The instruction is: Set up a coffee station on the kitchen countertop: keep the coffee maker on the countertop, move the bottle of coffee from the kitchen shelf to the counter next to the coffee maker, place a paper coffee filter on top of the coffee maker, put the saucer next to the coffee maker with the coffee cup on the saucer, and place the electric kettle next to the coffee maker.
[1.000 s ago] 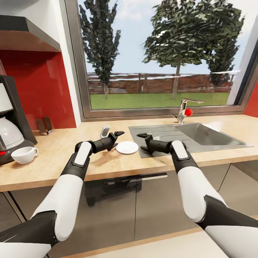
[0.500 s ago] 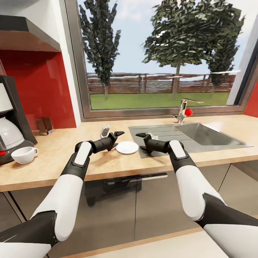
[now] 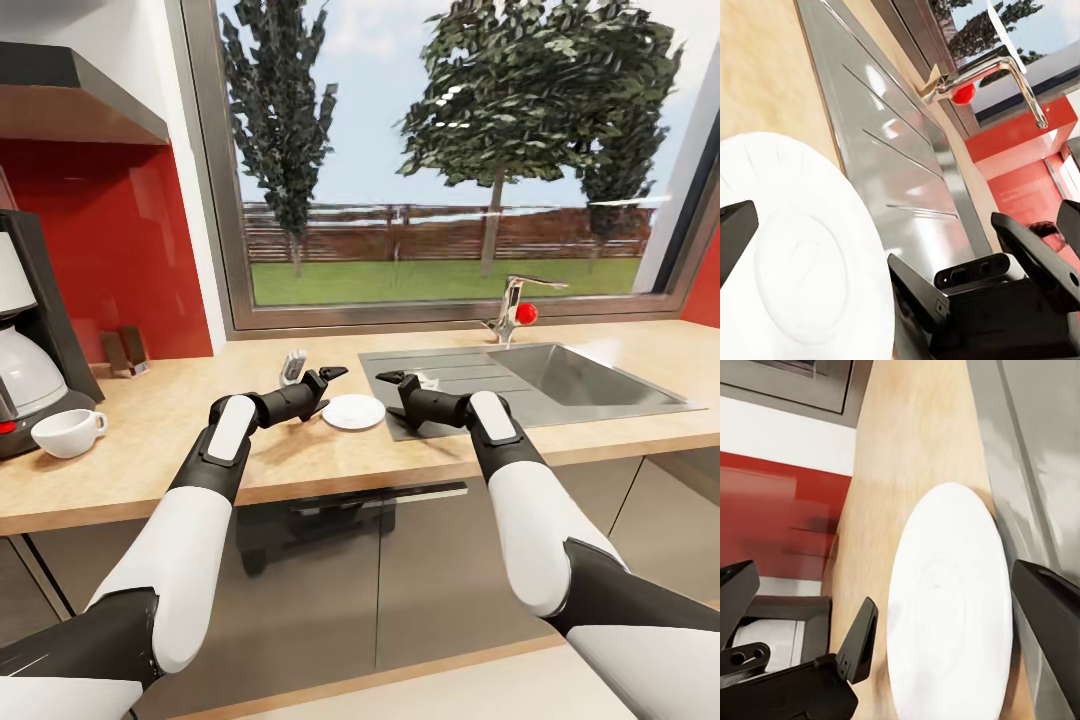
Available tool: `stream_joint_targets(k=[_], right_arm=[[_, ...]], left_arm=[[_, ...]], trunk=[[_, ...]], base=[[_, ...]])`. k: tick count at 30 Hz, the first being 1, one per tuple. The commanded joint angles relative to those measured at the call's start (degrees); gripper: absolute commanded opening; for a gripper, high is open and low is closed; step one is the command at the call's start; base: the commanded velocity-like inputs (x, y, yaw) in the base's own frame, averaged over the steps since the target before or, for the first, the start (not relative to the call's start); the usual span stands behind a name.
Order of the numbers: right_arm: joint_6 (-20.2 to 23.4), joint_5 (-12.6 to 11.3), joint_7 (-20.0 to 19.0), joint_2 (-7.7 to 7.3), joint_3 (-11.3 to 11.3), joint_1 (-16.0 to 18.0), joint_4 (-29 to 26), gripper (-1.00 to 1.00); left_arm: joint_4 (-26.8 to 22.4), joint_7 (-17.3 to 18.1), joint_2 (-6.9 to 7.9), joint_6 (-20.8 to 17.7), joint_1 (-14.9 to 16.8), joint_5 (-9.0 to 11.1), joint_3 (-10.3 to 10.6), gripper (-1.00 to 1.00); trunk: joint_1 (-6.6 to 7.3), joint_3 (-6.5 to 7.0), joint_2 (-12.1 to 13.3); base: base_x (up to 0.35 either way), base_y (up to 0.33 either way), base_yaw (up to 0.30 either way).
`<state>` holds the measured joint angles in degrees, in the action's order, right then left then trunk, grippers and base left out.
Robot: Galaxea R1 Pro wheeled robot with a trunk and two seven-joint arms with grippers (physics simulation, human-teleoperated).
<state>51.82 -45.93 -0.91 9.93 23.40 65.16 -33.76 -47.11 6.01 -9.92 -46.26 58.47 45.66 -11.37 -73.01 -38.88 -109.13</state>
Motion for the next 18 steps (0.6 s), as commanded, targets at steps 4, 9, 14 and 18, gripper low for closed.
stream_joint_targets(k=[4,9,14,18], right_arm=[[0.5,1.9,0.1,0.07,0.3,0.0,1.3,1.0],[0.4,1.9,0.1,0.07,0.3,0.0,1.4,1.0],[0.4,1.9,0.1,0.07,0.2,0.0,2.4,1.0],[0.4,1.8,0.1,0.07,0.1,0.1,3.1,1.0]], left_arm=[[0.0,0.3,-0.08,-0.4,0.1,-0.3,-0.3,1.0],[0.0,0.4,-0.08,-0.5,0.1,-0.3,-0.3,1.0],[0.0,0.4,-0.08,-0.5,0.1,-0.3,-0.3,1.0],[0.0,0.4,-0.08,-0.5,0.1,-0.3,-0.4,1.0]], trunk=[[0.0,-0.08,0.0],[0.0,-0.08,0.0],[0.0,-0.08,0.0],[0.0,-0.08,0.0]], base=[[0.0,0.0,0.0],[0.0,0.0,0.0],[0.0,0.0,0.0],[0.0,0.0,0.0]])
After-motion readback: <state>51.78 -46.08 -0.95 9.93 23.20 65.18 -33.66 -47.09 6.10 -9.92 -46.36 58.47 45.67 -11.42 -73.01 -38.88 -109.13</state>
